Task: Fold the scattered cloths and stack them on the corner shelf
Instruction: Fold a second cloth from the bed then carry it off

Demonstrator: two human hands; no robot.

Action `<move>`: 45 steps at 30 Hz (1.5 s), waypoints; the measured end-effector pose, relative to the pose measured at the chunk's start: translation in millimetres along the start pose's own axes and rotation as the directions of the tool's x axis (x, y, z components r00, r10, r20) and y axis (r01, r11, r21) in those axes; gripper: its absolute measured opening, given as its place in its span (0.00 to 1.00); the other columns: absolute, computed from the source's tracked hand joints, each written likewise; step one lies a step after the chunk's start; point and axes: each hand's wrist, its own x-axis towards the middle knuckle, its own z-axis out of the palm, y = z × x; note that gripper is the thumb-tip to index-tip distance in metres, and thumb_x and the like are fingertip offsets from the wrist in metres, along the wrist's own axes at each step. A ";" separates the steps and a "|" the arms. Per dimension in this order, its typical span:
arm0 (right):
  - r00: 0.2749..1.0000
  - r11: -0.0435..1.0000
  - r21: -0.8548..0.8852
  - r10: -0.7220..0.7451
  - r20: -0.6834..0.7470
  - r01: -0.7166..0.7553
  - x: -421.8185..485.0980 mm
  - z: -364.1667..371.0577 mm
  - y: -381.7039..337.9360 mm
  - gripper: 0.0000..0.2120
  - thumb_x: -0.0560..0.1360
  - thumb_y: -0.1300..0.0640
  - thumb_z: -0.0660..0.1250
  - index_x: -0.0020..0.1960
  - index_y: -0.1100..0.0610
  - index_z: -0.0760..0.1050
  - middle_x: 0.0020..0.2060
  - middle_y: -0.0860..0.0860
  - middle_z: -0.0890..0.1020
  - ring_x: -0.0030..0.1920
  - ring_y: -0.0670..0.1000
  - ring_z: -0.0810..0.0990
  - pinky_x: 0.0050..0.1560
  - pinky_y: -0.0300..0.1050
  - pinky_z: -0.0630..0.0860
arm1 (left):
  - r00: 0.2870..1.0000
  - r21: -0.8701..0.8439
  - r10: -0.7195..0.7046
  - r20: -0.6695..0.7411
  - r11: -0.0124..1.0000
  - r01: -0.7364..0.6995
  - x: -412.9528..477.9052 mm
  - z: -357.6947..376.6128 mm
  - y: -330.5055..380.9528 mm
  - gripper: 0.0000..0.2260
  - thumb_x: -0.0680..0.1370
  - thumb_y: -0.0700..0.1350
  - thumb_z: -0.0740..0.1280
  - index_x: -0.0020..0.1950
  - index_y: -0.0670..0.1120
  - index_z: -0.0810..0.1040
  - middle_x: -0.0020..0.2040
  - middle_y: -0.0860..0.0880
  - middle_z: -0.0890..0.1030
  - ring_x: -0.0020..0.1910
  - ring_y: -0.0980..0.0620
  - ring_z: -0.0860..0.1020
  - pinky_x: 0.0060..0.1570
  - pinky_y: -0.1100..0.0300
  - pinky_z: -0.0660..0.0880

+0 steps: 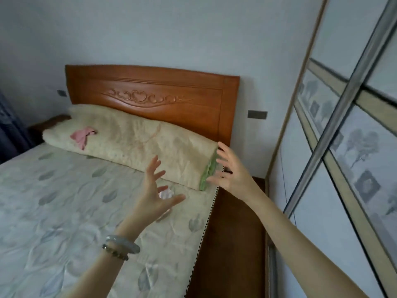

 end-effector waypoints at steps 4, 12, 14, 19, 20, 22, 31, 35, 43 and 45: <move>0.997 1.000 0.013 0.001 0.081 -0.002 61.5 -8.3 23.8 0.43 0.68 0.62 0.76 0.70 0.39 0.54 0.70 0.43 0.62 0.69 0.46 0.66 0.66 0.48 0.70 | 0.998 -0.001 -0.057 -0.032 0.998 0.057 52.7 12.9 -23.4 0.54 0.60 0.59 0.78 0.75 0.59 0.45 0.73 0.53 0.55 0.69 0.54 0.65 0.54 0.66 0.72; 0.982 0.998 -0.049 0.054 0.183 -0.046 205.2 -13.2 98.7 0.46 0.67 0.61 0.77 0.75 0.47 0.54 0.72 0.47 0.64 0.68 0.46 0.66 0.63 0.45 0.71 | 0.979 -0.009 -0.140 -0.146 0.990 0.141 168.4 17.2 -116.6 0.52 0.62 0.50 0.76 0.76 0.56 0.45 0.73 0.54 0.55 0.68 0.55 0.65 0.53 0.66 0.72; 0.972 0.997 -0.058 0.069 0.222 -0.058 245.7 -5.9 120.0 0.46 0.67 0.61 0.77 0.75 0.46 0.54 0.71 0.46 0.64 0.68 0.46 0.67 0.63 0.45 0.70 | 0.970 -0.021 -0.161 -0.182 0.987 0.160 198.6 11.1 -147.8 0.51 0.62 0.51 0.76 0.75 0.57 0.45 0.73 0.55 0.55 0.67 0.57 0.65 0.53 0.67 0.72; 0.917 0.987 -0.103 0.154 0.367 -0.124 329.2 19.3 160.9 0.45 0.68 0.62 0.76 0.74 0.43 0.54 0.72 0.47 0.63 0.69 0.47 0.67 0.63 0.43 0.70 | 0.918 -0.056 -0.294 -0.267 0.955 0.290 247.2 -5.2 -213.7 0.51 0.63 0.50 0.76 0.76 0.57 0.45 0.75 0.52 0.55 0.68 0.56 0.66 0.55 0.64 0.72; 0.905 0.984 -0.114 0.170 0.389 -0.136 343.0 24.3 169.6 0.45 0.68 0.62 0.76 0.75 0.43 0.54 0.72 0.47 0.63 0.69 0.48 0.67 0.64 0.44 0.71 | 0.909 -0.062 -0.320 -0.269 0.947 0.315 253.3 -6.1 -223.6 0.51 0.63 0.50 0.76 0.76 0.57 0.46 0.75 0.52 0.55 0.68 0.56 0.66 0.55 0.64 0.72; 0.874 0.978 -0.118 0.205 0.440 -0.170 364.4 37.4 187.7 0.45 0.68 0.62 0.76 0.75 0.45 0.54 0.72 0.48 0.63 0.69 0.47 0.67 0.65 0.45 0.70 | 0.887 -0.075 -0.366 -0.281 0.930 0.360 260.7 -5.3 -243.1 0.51 0.63 0.52 0.76 0.76 0.57 0.46 0.75 0.52 0.55 0.68 0.56 0.66 0.55 0.65 0.72; 0.648 0.940 -0.159 0.325 0.689 -0.303 417.2 126.7 298.7 0.41 0.70 0.63 0.74 0.75 0.48 0.56 0.71 0.46 0.64 0.67 0.44 0.67 0.59 0.32 0.71 | 0.668 -0.158 -0.604 -0.434 0.781 0.604 220.2 1.2 -344.6 0.52 0.63 0.50 0.76 0.77 0.53 0.45 0.74 0.52 0.57 0.67 0.58 0.67 0.59 0.58 0.73; 0.560 0.929 -0.154 0.329 0.760 -0.337 436.7 163.1 352.0 0.33 0.71 0.67 0.72 0.70 0.49 0.64 0.67 0.44 0.68 0.65 0.42 0.69 0.58 0.29 0.72 | 0.560 -0.198 -0.661 -0.500 0.717 0.669 199.1 19.7 -398.5 0.49 0.66 0.53 0.78 0.76 0.55 0.47 0.73 0.53 0.59 0.68 0.57 0.68 0.58 0.58 0.74; 0.502 0.941 -0.298 0.339 0.796 -0.162 446.8 222.8 497.4 0.18 0.71 0.71 0.67 0.56 0.55 0.77 0.57 0.52 0.80 0.51 0.37 0.78 0.58 0.41 0.76 | 0.461 -0.069 -0.797 -0.391 0.524 0.849 153.4 74.4 -514.5 0.32 0.66 0.58 0.68 0.70 0.57 0.65 0.72 0.49 0.63 0.71 0.51 0.63 0.65 0.49 0.69; 0.515 0.921 -0.372 0.377 0.770 -0.119 447.2 234.4 533.2 0.14 0.72 0.65 0.67 0.56 0.56 0.79 0.57 0.55 0.82 0.52 0.45 0.81 0.59 0.47 0.77 | 0.446 0.025 -0.820 -0.359 0.470 0.882 141.4 87.1 -541.2 0.30 0.66 0.55 0.69 0.68 0.54 0.70 0.71 0.46 0.64 0.72 0.48 0.62 0.67 0.45 0.65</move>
